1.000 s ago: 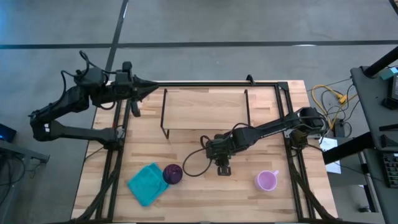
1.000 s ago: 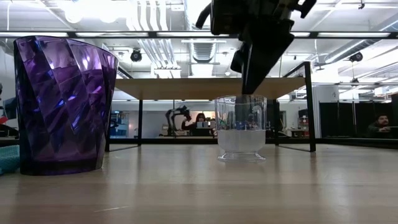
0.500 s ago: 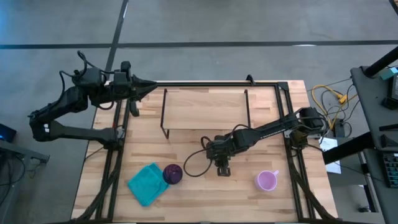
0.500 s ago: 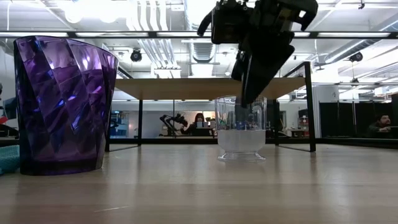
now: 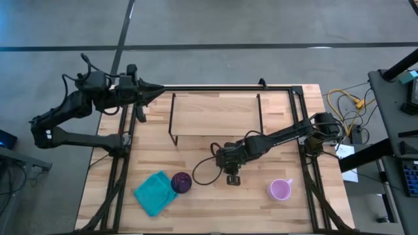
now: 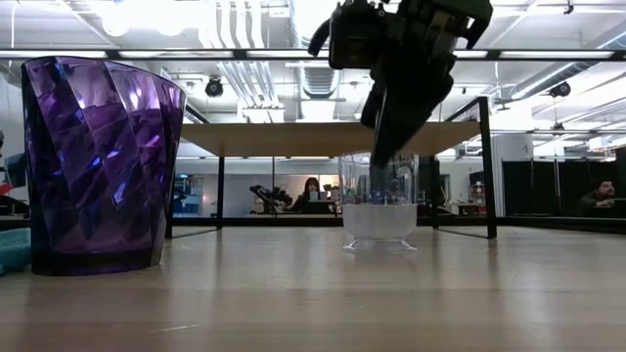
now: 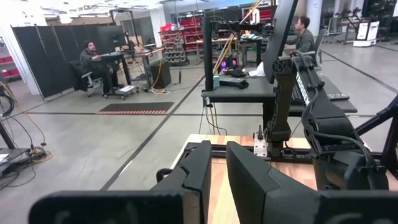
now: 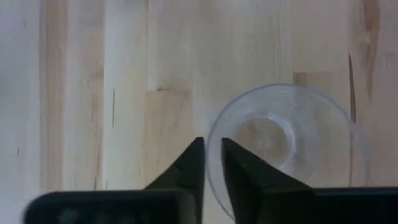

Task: Stack small to large cups/mugs on shelf
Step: Put the transparent mug on the shelf

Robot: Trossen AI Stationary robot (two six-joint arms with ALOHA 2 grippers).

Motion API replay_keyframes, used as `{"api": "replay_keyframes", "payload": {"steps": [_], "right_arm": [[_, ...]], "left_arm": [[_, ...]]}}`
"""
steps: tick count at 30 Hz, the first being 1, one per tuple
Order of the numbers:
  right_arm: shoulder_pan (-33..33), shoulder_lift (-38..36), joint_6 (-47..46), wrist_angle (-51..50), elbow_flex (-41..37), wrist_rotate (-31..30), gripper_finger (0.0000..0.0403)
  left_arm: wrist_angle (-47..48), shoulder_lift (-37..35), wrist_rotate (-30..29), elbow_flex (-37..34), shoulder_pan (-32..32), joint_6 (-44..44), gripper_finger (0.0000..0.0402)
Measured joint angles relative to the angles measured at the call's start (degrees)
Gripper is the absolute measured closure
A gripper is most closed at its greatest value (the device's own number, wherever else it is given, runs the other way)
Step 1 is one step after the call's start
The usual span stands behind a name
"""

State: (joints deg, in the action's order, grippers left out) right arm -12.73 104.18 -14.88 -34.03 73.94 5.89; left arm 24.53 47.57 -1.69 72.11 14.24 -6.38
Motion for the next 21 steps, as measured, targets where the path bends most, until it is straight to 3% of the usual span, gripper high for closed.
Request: {"api": "replay_keyframes", "payload": {"steps": [3,11,21], "right_arm": [[0.0,-0.01,-0.15,0.18,-0.36,-0.05,0.0389],[0.02,-0.35,-1.2,-0.64,3.03,0.03,0.0394],[-0.07,-0.92,5.33,-14.28,20.17,0.04,0.0395]], "left_arm": [[-0.03,-0.05,0.0,-0.05,0.0,-0.01,0.0366],[0.02,-0.11,0.0,-0.12,0.0,-0.01,0.0366],[3.01,0.94,1.41,-0.26,0.0,0.03,0.0366]]}}
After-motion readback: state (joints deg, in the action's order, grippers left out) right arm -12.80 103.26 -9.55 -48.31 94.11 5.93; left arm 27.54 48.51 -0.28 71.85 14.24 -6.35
